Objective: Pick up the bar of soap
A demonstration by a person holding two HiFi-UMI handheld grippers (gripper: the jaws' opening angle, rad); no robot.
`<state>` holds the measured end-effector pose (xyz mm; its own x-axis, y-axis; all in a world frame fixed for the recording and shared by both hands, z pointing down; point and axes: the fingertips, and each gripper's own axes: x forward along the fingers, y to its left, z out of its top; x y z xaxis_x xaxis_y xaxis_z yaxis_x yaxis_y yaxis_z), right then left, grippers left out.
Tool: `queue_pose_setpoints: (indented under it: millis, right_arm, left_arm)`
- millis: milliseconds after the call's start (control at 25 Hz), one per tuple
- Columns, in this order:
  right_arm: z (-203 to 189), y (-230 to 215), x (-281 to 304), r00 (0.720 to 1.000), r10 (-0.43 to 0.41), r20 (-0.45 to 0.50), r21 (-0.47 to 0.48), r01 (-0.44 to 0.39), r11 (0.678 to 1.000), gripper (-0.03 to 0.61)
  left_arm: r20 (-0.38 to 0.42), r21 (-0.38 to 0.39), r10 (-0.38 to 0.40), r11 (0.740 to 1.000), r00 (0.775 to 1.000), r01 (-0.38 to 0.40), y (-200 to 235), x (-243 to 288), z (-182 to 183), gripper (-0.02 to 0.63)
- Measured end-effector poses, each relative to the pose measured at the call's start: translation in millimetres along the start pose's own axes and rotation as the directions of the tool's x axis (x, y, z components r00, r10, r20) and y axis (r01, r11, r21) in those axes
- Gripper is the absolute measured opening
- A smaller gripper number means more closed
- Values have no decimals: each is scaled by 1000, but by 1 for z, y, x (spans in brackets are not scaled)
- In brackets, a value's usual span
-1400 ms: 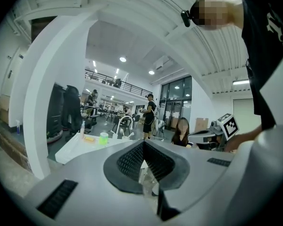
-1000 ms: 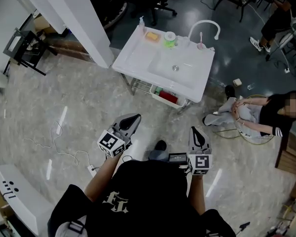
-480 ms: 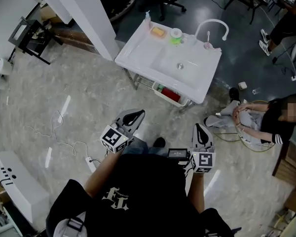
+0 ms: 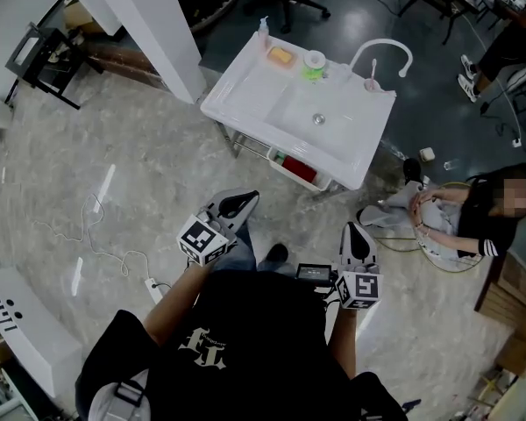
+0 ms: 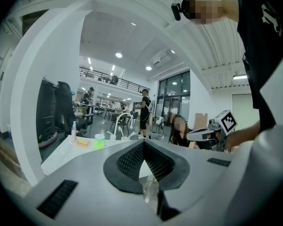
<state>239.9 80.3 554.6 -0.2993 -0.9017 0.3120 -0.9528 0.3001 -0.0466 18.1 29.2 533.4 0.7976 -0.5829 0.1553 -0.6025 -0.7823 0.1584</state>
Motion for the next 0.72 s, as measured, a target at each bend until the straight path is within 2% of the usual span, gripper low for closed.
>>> queue_pose_setpoints:
  millis: [240, 520, 720]
  right_arm:
    - [26, 15, 53, 1000, -28, -13, -11, 28, 1000, 8]
    - [63, 70, 137, 995, 100, 0, -47, -99, 994, 8]
    - [72, 98, 187, 993, 112, -35, -81, -115, 990, 8]
  left_arm:
    - [35, 11, -44, 999, 998, 44, 59, 13, 22, 8]
    - [41, 44, -92, 995, 995, 90, 152, 23, 38, 8]
    - [40, 27, -116, 993, 992, 115, 200, 24, 36, 6]
